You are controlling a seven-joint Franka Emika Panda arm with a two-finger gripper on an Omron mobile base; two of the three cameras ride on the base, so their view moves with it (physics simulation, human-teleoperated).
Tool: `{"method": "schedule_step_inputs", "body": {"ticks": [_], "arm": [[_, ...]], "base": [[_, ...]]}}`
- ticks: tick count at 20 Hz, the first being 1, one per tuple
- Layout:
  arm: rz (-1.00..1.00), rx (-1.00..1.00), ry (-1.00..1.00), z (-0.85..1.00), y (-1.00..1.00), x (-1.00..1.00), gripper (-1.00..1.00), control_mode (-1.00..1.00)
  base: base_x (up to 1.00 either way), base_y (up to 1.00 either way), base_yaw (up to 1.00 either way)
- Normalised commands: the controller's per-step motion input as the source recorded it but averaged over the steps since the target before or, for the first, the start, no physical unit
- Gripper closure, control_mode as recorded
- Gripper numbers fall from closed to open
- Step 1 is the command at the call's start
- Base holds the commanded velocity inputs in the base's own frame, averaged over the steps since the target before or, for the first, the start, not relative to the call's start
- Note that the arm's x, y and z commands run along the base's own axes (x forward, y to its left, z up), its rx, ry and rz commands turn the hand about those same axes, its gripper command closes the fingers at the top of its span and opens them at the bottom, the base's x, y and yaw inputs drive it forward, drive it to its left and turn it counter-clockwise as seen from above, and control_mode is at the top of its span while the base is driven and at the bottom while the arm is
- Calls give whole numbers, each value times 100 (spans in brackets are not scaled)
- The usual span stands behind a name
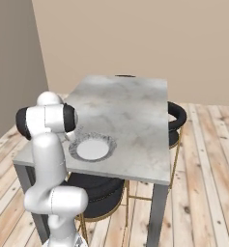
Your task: Take the fork and place it on the left side of the plate. Then take the spoon and place it on the right side of the plate. Make sure they're directly next to the plate.
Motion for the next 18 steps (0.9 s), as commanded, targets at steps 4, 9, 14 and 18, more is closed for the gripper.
{"method": "schedule_step_inputs", "body": {"ticks": [4, 9, 14, 18], "arm": [[10, 7, -10, -1, 0, -23, 100, -100], [10, 4, -4, -3, 0, -20, 100, -100], [13, 1, -1, 0, 3, 2, 100, -100], [23, 0, -1, 0, 4, 6, 100, -100]], "base": [[0, 0, 0], [0, 0, 0], [0, 0, 0], [0, 0, 0]]}}
